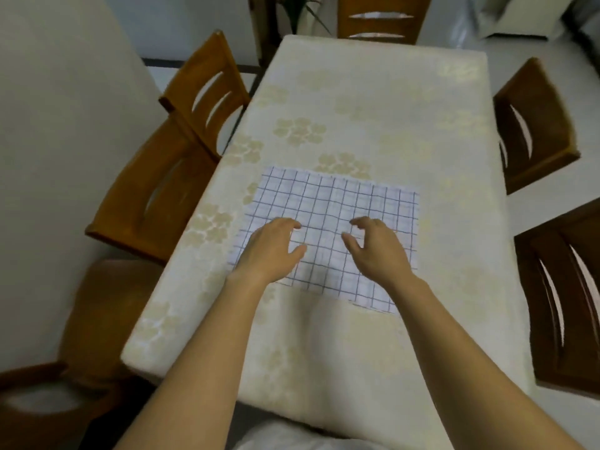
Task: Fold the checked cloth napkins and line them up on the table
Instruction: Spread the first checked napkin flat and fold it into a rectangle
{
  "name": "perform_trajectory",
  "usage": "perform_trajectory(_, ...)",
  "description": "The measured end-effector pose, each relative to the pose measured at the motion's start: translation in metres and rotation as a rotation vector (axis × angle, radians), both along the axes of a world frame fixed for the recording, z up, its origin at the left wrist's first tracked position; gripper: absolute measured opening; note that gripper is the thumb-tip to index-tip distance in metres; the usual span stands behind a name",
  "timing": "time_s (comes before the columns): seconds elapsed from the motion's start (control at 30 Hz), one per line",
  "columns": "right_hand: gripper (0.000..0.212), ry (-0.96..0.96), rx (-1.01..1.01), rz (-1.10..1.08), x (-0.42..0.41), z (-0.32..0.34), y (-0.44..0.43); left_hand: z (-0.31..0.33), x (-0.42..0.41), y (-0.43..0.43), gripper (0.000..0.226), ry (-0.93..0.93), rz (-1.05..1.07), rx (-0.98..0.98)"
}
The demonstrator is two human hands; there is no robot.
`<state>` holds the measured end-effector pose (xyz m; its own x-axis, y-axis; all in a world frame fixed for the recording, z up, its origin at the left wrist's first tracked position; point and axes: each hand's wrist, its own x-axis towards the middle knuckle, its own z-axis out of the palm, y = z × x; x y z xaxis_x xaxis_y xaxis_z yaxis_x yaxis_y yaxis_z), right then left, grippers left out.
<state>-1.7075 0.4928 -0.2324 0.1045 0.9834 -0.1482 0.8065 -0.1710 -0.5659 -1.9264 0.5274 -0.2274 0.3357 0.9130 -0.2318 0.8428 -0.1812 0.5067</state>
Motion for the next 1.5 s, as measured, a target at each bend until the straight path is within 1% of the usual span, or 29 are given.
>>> perform_trajectory(0.13, 0.058, -0.052, 0.046, -0.141, -0.017, -0.040, 0.037, -0.046, -0.004, 0.064, 0.067, 0.094, -0.061, -0.015)
perform_trajectory(0.2, 0.064, -0.112, 0.039, -0.166, -0.014, -0.064, 0.048, -0.074, 0.004, 0.089, 0.071, 0.148, -0.081, -0.054)
perform_trajectory(0.27, 0.071, -0.173, -0.028, -0.179, -0.008, -0.088, 0.055, -0.103, 0.010, 0.105, 0.077, 0.251, -0.107, -0.139)
perform_trajectory(0.33, 0.078, -0.218, -0.173, -0.168, 0.000, -0.114, 0.057, -0.131, 0.014, 0.111, 0.086, 0.323, -0.123, -0.217)
perform_trajectory(0.37, 0.082, -0.242, -0.237, -0.155, 0.003, -0.127, 0.053, -0.143, 0.013, 0.110, 0.090, 0.352, -0.130, -0.198)
perform_trajectory(0.43, 0.085, -0.273, -0.313, -0.145, 0.006, -0.154, 0.044, -0.167, 0.011, 0.107, 0.091, 0.392, -0.138, -0.073)
perform_trajectory(0.47, 0.084, -0.286, -0.313, -0.151, 0.005, -0.164, 0.036, -0.175, 0.009, 0.105, 0.089, 0.399, -0.131, -0.003)
perform_trajectory(0.53, 0.078, -0.338, -0.246, -0.189, 0.002, -0.175, 0.023, -0.187, 0.006, 0.102, 0.084, 0.394, -0.107, 0.085)
perform_trajectory(0.6, 0.074, -0.364, -0.191, -0.225, -0.001, -0.178, 0.021, -0.191, 0.006, 0.104, 0.081, 0.386, -0.095, 0.106)
perform_trajectory(0.7, 0.071, -0.375, -0.182, -0.228, -0.003, -0.179, 0.023, -0.192, 0.006, 0.105, 0.080, 0.391, -0.107, 0.131)
perform_trajectory(0.87, 0.073, -0.394, -0.237, -0.195, -0.001, -0.177, 0.025, -0.190, 0.004, 0.105, 0.080, 0.374, -0.112, 0.111)
perform_trajectory(1.03, 0.081, -0.388, -0.313, -0.143, -0.001, -0.169, 0.024, -0.181, 0.001, 0.099, 0.080, 0.370, -0.147, 0.053)
perform_trajectory(1.23, 0.081, -0.382, -0.323, -0.132, -0.009, -0.166, -0.001, -0.179, -0.011, 0.070, 0.079, 0.362, -0.154, 0.045)
perform_trajectory(1.5, 0.079, -0.352, -0.311, -0.138, -0.029, -0.167, -0.050, -0.182, -0.031, 0.016, 0.078, 0.353, -0.153, 0.102)
